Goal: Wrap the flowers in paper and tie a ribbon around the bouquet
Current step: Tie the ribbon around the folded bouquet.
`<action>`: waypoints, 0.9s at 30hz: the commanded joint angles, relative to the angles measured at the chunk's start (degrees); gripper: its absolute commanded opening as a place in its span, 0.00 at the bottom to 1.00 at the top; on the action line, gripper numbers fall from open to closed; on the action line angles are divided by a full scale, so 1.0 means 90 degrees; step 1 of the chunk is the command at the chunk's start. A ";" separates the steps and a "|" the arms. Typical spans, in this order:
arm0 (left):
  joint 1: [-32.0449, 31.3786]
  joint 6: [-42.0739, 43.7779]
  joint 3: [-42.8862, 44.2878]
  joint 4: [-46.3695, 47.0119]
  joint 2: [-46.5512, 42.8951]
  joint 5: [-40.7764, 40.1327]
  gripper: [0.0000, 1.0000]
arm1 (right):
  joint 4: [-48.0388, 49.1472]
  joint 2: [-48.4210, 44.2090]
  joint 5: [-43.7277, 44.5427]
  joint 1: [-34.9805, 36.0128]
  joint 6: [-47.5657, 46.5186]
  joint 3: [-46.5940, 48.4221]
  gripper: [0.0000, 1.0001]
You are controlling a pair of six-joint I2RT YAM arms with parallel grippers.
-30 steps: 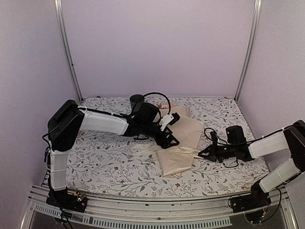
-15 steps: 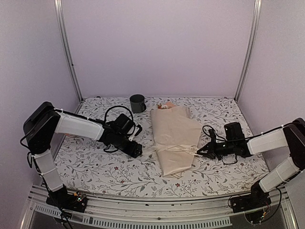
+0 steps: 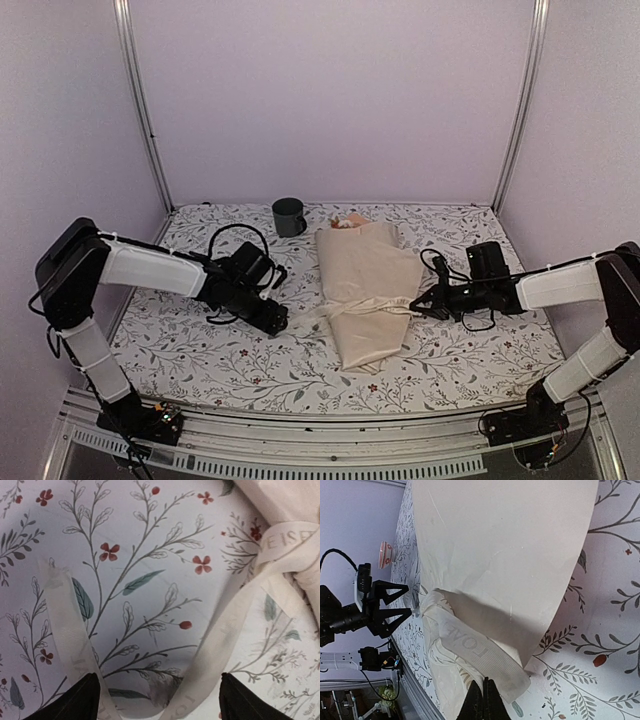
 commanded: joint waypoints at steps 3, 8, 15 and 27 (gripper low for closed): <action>0.0248 0.0090 -0.0051 0.0477 -0.0980 0.0843 0.82 | -0.0323 0.0110 0.0067 -0.0034 -0.0279 0.0167 0.00; 0.0525 -0.0186 -0.0103 -0.0210 -0.0627 0.0393 0.80 | -0.0346 0.0108 0.0101 -0.0034 -0.0294 0.0195 0.00; 0.0394 -0.0238 -0.0092 -0.0636 0.0163 -0.0040 0.79 | -0.0432 0.0228 0.0110 -0.0032 -0.0379 0.0340 0.00; 0.0310 -0.0115 -0.0045 0.0255 0.0765 0.0721 0.00 | -0.0629 0.0356 0.0198 -0.0035 -0.0545 0.0768 0.00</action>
